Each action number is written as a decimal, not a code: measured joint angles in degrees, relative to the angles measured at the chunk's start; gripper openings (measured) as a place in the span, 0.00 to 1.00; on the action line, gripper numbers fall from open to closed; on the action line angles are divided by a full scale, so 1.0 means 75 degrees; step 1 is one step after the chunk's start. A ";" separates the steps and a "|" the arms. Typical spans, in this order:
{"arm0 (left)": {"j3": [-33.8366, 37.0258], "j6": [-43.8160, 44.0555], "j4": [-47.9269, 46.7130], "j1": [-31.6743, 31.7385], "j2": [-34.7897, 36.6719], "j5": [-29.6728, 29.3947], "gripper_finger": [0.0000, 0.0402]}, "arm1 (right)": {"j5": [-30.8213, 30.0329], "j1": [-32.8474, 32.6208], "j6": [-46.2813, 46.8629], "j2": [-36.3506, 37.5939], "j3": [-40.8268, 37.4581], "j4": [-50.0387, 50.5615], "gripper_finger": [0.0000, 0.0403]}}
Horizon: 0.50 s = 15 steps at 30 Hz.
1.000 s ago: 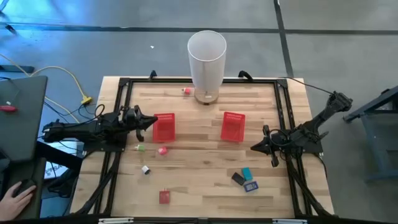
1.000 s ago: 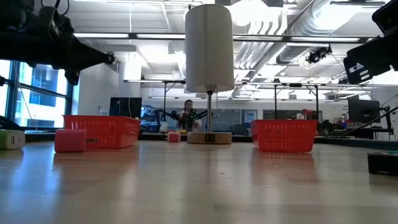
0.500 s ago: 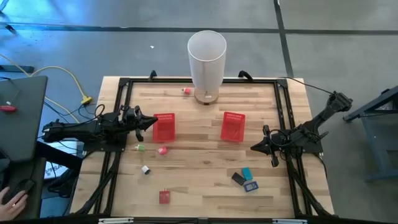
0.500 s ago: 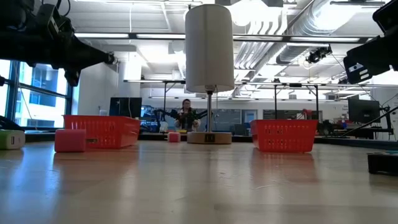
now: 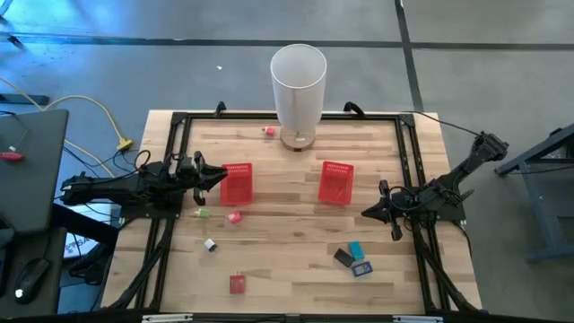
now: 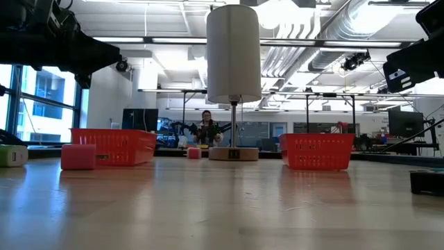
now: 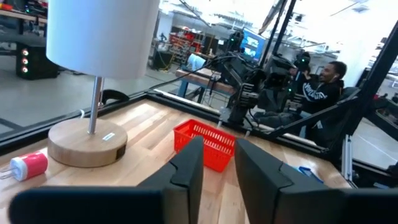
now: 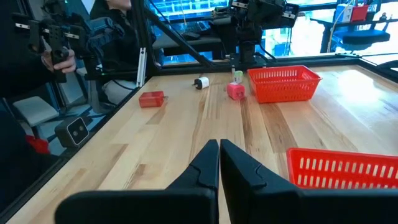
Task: Pick & Place Office items
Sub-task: Put the top pink charger adapter into the right red bin
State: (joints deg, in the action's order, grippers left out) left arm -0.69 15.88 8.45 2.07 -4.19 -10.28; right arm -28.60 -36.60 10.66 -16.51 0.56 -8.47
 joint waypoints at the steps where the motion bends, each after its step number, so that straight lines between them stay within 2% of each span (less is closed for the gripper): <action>1: 0.0000 0.0000 0.0005 0.0000 -0.0028 0.0006 0.24 | 0.0000 0.0000 0.0000 0.0001 0.0000 0.0001 0.01; 10: 0.0000 0.0041 0.0169 0.0000 -0.0745 0.0006 0.36 | 0.0000 0.0000 -0.0052 0.0000 0.0000 0.0003 0.01; 15: 0.0000 -0.0176 0.0891 0.0000 -0.1426 0.0168 0.38 | 0.0000 0.0000 -0.0053 0.0000 0.0000 0.0004 0.01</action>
State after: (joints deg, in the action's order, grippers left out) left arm -0.69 14.56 15.13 2.07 -14.89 -9.02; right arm -28.60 -36.60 10.26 -16.51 0.56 -8.44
